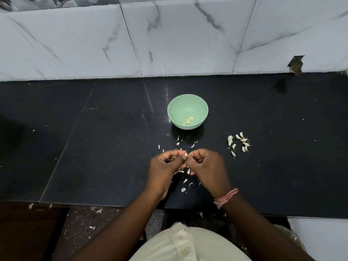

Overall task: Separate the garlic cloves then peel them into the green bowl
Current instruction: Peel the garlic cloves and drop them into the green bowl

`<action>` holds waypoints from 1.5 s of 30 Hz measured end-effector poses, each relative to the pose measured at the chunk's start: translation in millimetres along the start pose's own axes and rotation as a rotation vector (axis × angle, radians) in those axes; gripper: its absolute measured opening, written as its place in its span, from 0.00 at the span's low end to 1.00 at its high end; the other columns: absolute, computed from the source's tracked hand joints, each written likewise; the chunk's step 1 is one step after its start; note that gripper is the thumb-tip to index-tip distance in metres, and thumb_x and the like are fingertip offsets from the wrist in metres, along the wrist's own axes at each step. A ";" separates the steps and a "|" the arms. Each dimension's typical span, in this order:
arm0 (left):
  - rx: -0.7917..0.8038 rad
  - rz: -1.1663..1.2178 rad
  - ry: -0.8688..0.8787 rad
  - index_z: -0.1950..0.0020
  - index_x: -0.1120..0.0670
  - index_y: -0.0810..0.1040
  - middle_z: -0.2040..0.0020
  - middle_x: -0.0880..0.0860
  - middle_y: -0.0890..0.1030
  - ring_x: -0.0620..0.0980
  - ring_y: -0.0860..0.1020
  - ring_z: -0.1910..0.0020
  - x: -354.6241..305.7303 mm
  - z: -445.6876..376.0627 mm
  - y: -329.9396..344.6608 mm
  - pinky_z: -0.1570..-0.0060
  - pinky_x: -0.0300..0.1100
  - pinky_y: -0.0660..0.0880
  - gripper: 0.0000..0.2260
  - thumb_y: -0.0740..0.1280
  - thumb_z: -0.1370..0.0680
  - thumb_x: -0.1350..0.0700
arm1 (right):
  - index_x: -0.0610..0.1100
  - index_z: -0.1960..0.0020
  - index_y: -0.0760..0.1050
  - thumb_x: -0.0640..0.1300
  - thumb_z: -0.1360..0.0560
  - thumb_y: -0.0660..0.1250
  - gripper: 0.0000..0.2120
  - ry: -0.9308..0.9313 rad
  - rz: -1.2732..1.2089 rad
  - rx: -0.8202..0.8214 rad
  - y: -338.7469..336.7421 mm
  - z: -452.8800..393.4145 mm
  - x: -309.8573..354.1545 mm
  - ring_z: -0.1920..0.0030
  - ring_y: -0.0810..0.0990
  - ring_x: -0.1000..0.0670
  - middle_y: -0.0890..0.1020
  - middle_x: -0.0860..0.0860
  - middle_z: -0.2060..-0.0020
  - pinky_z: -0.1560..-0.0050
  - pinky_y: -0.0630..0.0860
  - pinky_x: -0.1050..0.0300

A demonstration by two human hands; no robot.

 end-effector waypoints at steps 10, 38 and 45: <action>0.084 0.025 -0.034 0.53 0.62 0.86 0.54 0.61 0.86 0.53 0.84 0.57 -8.7 2.3 -2.6 0.53 0.40 0.83 0.04 0.74 0.26 0.68 | 0.41 0.59 0.83 0.37 0.22 0.70 0.07 -0.017 -0.095 0.126 -6.6 -3.7 6.5 0.70 0.84 0.51 0.85 0.49 0.69 0.65 0.81 0.53; 0.129 -0.076 -0.166 0.47 0.66 0.83 0.53 0.62 0.86 0.52 0.86 0.56 -10.0 7.0 6.5 0.55 0.42 0.83 0.08 0.72 0.22 0.63 | 0.44 0.56 0.78 0.40 0.24 0.70 0.02 -0.005 0.039 0.122 -6.5 -1.4 -8.5 0.71 0.84 0.48 0.84 0.48 0.67 0.69 0.78 0.55; 0.098 -0.025 -0.223 0.46 0.66 0.83 0.51 0.63 0.86 0.53 0.86 0.55 -6.1 5.1 2.9 0.56 0.41 0.83 0.07 0.71 0.22 0.64 | 0.47 0.56 0.78 0.41 0.24 0.69 0.03 -0.016 0.085 0.103 -3.5 -2.1 -12.6 0.72 0.84 0.49 0.83 0.50 0.66 0.66 0.82 0.49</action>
Point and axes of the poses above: each hand's wrist, its own z-axis away from the middle knuckle, its own y-axis out of the palm, x = y × z, the point moved 4 cm from there along -z, towards the middle knuckle
